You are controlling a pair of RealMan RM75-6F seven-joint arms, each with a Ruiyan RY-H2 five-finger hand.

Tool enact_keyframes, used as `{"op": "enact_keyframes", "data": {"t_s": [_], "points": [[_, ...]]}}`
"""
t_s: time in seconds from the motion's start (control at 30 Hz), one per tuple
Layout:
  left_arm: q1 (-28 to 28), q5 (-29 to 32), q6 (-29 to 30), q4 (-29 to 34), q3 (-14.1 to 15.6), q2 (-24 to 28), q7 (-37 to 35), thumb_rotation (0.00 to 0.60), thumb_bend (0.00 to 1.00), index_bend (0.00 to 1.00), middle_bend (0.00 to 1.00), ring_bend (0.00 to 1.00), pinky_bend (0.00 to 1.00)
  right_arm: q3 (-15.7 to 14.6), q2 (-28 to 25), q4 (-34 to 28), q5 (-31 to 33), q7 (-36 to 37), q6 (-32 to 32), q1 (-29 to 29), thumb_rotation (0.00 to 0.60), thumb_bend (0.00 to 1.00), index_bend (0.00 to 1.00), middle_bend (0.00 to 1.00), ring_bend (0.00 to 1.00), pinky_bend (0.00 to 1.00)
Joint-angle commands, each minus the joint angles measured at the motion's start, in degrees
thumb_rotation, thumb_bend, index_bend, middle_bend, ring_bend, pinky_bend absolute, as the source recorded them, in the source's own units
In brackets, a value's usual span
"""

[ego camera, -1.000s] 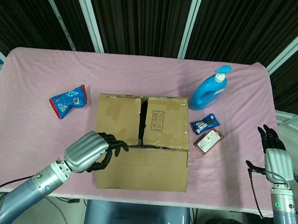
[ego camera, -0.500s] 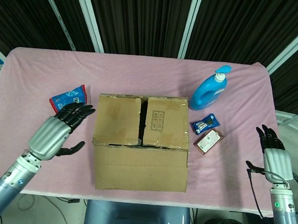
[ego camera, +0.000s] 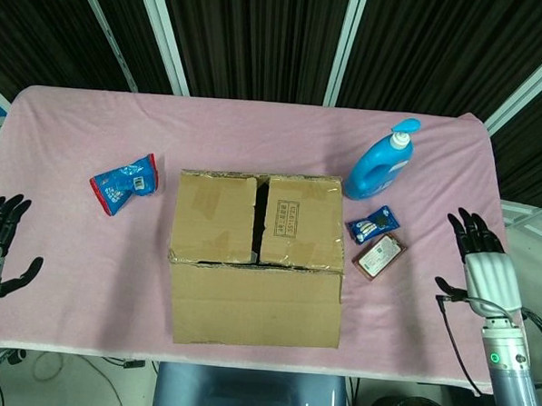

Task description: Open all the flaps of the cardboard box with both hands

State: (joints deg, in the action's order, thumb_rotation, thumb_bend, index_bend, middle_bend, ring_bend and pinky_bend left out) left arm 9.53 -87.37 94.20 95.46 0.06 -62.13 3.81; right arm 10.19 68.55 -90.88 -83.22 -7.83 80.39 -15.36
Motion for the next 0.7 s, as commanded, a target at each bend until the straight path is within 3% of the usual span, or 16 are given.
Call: {"op": "enact_keyframes", "data": {"t_s": [0.03,0.13,0.3,0.4,0.47,0.7], "points": [[-2.3,-0.7,1.7,-5.7,1.3,-3.4,-3.9,0.600,0.27,0.01,0.03,0.00,0.06,2.5,-2.1,-3.4,-1.2,-2.4,-3.7,-4.2,0.600,0.19,0.00,0.00,0.00,0.21],[-2.2,-1.1,0.8,-6.7,1.4,-4.1,-6.1,0.600,0.27,0.00,0.03,0.00,0.06,4.5,-3.5,-6.4,-1.5,-4.4,-8.0,-8.4,0.600,0.32,0.00,0.00,0.00,0.21],[-2.2,-1.3,0.5,-7.8,0.9,-4.2,-8.2,0.600,0.27,0.00,0.03,0.00,0.06,7.1,-4.5,-9.2,-1.3,-8.4,-15.4,-15.0,0.600,0.63,0.00,0.00,0.00,0.21],[-2.3,-0.3,-0.4,-8.0,0.4,-4.0,-10.7,0.600,0.27,0.00,0.03,0.00,0.06,8.8,-3.5,-10.6,0.8,-11.1,-21.6,-20.4,0.600,0.86,0.00,0.00,0.00,0.21],[-2.3,0.0,-0.9,-7.9,0.2,-3.8,-11.6,0.600,0.27,0.00,0.03,0.00,0.06,9.0,-2.3,-10.7,1.4,-12.7,-24.7,-23.2,0.600,0.96,0.03,0.02,0.00,0.21],[-2.3,0.0,-2.1,-7.9,-0.1,-3.6,-12.8,0.600,0.27,0.00,0.03,0.00,0.06,7.7,3.8,-5.7,0.8,-17.3,-34.0,-32.4,0.600,1.00,0.30,0.18,0.09,0.21]]}}
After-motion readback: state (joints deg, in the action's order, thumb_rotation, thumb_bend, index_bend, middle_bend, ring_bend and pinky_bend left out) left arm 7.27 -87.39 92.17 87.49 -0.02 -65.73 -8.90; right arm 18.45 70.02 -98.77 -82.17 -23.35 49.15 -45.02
